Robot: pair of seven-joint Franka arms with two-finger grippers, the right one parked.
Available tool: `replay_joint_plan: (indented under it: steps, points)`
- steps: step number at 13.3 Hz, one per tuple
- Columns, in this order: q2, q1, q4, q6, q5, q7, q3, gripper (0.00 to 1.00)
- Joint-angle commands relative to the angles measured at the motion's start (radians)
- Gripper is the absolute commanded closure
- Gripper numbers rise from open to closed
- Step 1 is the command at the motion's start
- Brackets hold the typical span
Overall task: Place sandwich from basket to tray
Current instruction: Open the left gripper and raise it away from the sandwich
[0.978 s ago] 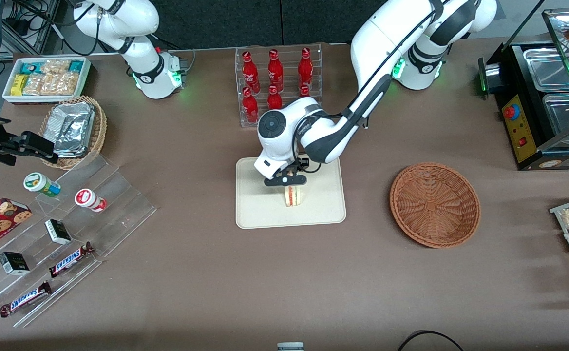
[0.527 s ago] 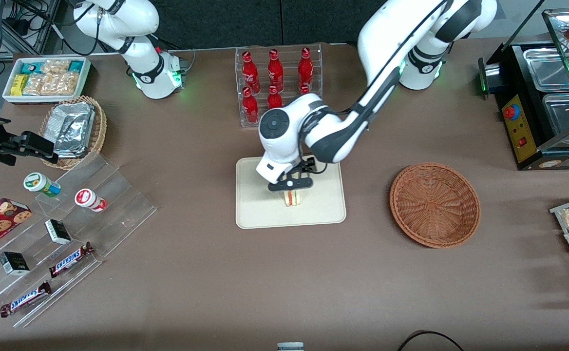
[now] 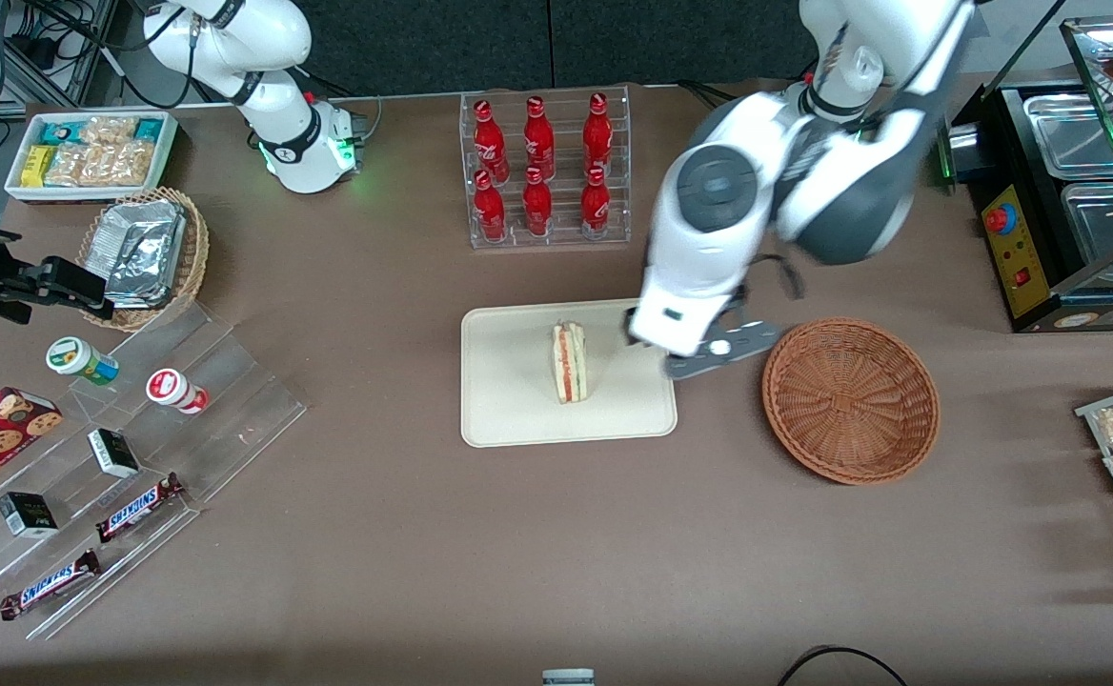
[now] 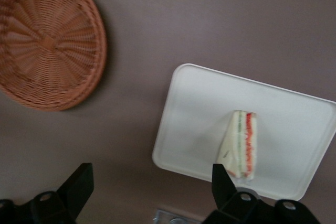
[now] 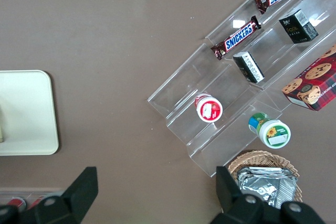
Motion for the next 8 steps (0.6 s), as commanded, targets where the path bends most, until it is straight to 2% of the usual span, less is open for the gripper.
replay_joint_plan:
  steps: [1, 6, 8]
  points:
    - [-0.083, 0.083, -0.035, -0.085, -0.026, 0.127, -0.004, 0.01]
    - [-0.201, 0.264, -0.037, -0.263, -0.033, 0.475, 0.002, 0.01]
    - [-0.247, 0.267, -0.044, -0.312, -0.042, 0.645, 0.118, 0.01]
